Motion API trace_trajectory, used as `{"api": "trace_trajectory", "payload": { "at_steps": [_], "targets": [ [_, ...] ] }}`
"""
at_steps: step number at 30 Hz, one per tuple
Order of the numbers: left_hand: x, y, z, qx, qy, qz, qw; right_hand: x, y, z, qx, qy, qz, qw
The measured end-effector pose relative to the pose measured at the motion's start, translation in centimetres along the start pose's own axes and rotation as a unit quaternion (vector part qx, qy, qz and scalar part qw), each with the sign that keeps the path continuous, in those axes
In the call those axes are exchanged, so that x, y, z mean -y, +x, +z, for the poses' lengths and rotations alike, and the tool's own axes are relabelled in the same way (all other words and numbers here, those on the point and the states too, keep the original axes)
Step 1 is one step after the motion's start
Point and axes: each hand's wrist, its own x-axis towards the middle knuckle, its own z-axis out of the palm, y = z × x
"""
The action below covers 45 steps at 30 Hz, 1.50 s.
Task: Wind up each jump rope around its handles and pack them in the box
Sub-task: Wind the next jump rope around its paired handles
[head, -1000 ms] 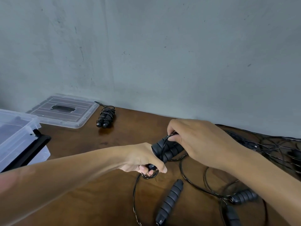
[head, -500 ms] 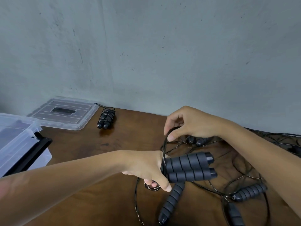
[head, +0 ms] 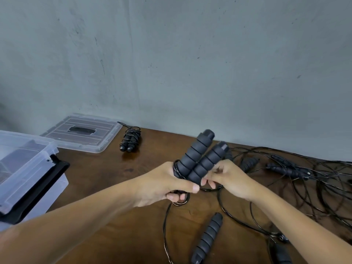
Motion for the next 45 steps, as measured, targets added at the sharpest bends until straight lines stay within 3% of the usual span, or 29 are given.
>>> {"api": "trace_trajectory", "payload": {
  "at_steps": [3,8,18,26,29,33,38,41,45],
  "targets": [
    [0.0,-0.3,-0.6,-0.038,-0.027,-0.012,0.999,-0.1,-0.6,0.8,-0.007,0.041,-0.019,0.999],
    [1.0,-0.3,-1.6,-0.101,-0.096,-0.060,0.989,-1.0,-2.0,1.9,-0.028,0.031,0.024,0.999],
    [1.5,1.0,-2.4,-0.158,-0.184,-0.051,0.969,-0.4,-3.4,1.7,-0.045,-0.134,0.055,0.988],
    [3.1,2.3,-3.3,-0.233,-0.144,-0.062,0.960,2.4,-2.5,1.8,-0.099,-0.306,-0.017,0.947],
    [3.7,2.5,-2.9,-0.244,-0.069,-0.060,0.965,4.4,-1.9,2.2,-0.105,-0.349,-0.053,0.930],
    [3.4,2.5,-2.3,-0.254,0.130,-0.036,0.958,6.1,-1.2,2.3,-0.027,-0.408,-0.058,0.911],
    [2.3,2.9,-2.5,-0.267,0.350,-0.049,0.897,6.2,-0.6,1.5,-0.007,-0.446,-0.074,0.892],
    [1.6,3.3,-2.2,-0.250,0.474,-0.087,0.840,5.1,0.3,1.4,-0.051,-0.507,-0.176,0.842],
    [1.0,3.5,-2.0,-0.204,0.588,-0.088,0.778,4.2,1.7,0.7,-0.090,-0.572,-0.248,0.777]
  ]
}}
